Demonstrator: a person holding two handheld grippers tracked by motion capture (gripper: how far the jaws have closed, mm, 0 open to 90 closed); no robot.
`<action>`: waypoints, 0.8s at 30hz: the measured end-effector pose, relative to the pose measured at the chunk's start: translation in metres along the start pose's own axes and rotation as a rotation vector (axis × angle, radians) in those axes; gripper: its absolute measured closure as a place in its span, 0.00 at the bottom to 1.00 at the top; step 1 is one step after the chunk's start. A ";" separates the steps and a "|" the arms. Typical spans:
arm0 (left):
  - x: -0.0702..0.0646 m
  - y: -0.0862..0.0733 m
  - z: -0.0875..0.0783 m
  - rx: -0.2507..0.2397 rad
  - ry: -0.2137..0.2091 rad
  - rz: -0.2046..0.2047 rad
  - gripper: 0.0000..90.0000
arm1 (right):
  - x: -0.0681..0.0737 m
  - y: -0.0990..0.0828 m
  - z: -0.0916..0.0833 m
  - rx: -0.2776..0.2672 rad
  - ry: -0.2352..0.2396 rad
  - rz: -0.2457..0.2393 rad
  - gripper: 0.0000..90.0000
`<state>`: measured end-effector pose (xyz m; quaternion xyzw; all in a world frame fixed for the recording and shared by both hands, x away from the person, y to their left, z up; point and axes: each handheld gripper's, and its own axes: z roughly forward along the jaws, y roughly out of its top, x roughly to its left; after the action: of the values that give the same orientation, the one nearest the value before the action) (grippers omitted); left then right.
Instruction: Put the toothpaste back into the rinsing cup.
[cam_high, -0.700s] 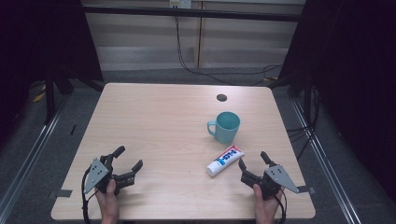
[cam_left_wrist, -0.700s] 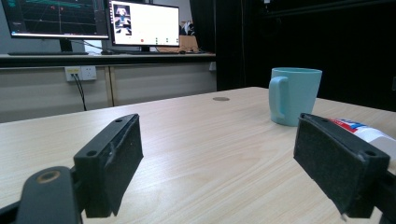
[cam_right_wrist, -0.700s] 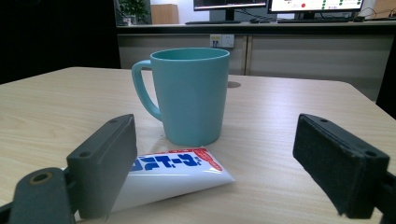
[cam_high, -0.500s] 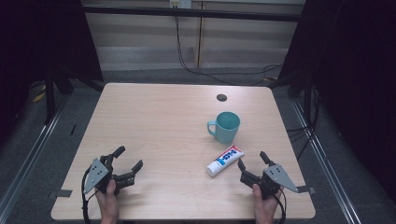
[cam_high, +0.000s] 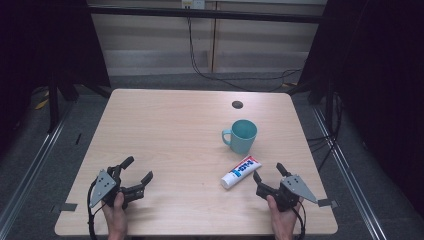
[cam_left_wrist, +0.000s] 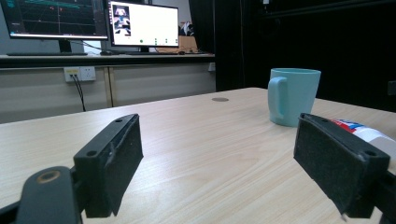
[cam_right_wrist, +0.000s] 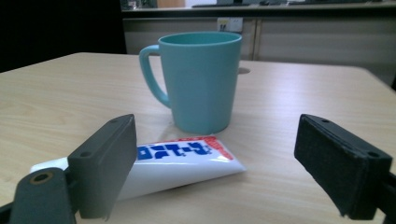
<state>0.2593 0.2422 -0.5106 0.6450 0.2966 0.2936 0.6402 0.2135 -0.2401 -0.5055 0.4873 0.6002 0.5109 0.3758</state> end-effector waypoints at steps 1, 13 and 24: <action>0.000 0.000 0.000 0.000 0.000 0.000 0.17 | 0.000 0.001 0.001 0.028 0.027 0.010 0.14; 0.000 0.000 0.000 -0.002 0.001 0.002 0.17 | -0.004 0.019 0.004 0.108 0.031 0.027 0.15; 0.000 0.000 0.000 -0.002 0.001 -0.001 0.17 | -0.004 0.042 0.013 0.156 0.051 0.073 0.20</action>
<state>0.2592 0.2423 -0.5107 0.6440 0.2968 0.2941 0.6408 0.2350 -0.2403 -0.4668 0.5235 0.6293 0.4882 0.3025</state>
